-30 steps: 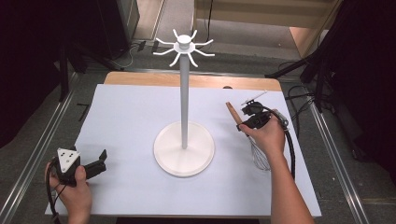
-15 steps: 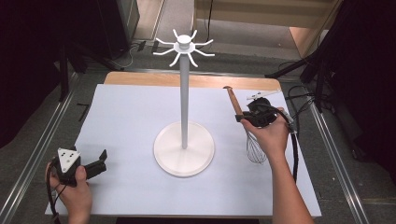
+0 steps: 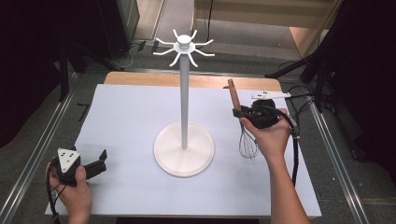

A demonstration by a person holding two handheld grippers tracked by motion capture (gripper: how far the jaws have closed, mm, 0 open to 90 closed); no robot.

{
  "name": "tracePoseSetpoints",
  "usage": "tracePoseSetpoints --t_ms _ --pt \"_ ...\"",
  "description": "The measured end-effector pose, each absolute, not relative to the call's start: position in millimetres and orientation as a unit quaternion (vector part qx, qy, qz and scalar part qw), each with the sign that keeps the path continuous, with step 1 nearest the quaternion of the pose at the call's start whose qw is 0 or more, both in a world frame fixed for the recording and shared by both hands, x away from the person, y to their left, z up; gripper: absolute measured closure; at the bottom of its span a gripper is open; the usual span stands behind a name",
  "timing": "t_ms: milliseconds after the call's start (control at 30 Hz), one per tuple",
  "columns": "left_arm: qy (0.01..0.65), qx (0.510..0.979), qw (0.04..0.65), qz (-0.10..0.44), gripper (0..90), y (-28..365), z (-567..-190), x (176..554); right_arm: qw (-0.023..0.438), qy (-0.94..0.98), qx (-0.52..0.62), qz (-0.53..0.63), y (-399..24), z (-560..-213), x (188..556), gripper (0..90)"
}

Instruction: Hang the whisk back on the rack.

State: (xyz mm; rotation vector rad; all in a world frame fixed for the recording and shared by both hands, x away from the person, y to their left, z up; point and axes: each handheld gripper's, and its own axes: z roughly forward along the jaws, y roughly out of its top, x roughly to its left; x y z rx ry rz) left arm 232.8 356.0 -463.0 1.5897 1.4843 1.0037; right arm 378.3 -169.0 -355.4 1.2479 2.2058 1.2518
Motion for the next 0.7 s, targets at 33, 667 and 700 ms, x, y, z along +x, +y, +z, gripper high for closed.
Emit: tracePoseSetpoints --t_ms 33,667,700 --pt "0.577 0.618 0.365 0.391 0.0 356 -463 233 0.158 0.769 0.434 0.442 -169 -354 377 70.4" --pt "0.576 0.618 0.364 0.392 0.1 356 -463 233 0.177 0.741 0.406 0.504 -161 -341 359 70.4" --pt "0.576 0.618 0.364 0.392 0.1 356 -463 233 0.177 0.741 0.406 0.504 -161 -341 359 70.4"
